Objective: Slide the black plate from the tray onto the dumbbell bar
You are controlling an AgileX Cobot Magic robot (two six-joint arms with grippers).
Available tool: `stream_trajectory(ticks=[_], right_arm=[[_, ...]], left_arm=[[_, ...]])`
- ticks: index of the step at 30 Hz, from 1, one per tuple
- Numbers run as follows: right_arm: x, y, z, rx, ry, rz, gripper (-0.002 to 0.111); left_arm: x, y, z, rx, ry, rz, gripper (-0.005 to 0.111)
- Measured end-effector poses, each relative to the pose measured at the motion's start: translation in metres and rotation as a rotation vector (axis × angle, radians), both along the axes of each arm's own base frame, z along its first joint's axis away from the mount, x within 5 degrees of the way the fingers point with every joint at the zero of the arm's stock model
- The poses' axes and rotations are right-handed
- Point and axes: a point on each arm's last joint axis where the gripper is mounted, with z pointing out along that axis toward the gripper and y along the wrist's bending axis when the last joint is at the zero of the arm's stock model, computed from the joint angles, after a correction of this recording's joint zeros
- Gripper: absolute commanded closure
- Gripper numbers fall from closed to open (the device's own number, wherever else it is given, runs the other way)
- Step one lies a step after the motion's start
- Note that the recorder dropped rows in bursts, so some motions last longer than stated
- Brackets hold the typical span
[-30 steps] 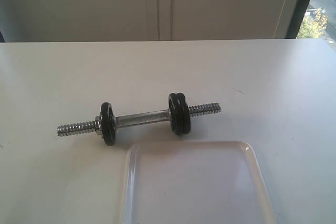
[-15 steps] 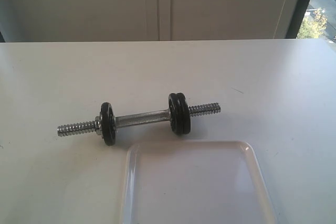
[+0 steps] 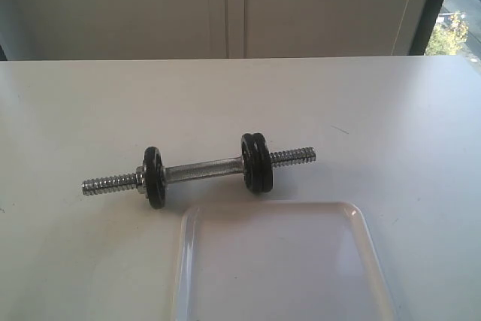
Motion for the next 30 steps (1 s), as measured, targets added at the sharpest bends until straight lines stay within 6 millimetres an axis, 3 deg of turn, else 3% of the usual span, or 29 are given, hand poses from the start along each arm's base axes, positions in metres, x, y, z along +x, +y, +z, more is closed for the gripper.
stream_trajectory(ticks=[30], right_arm=[[0.0000, 0.0000, 0.0000, 0.000, 0.000, 0.000, 0.108]], left_arm=[[-0.0004, -0.0001, -0.0011, 0.000, 0.012, -0.001, 0.107]])
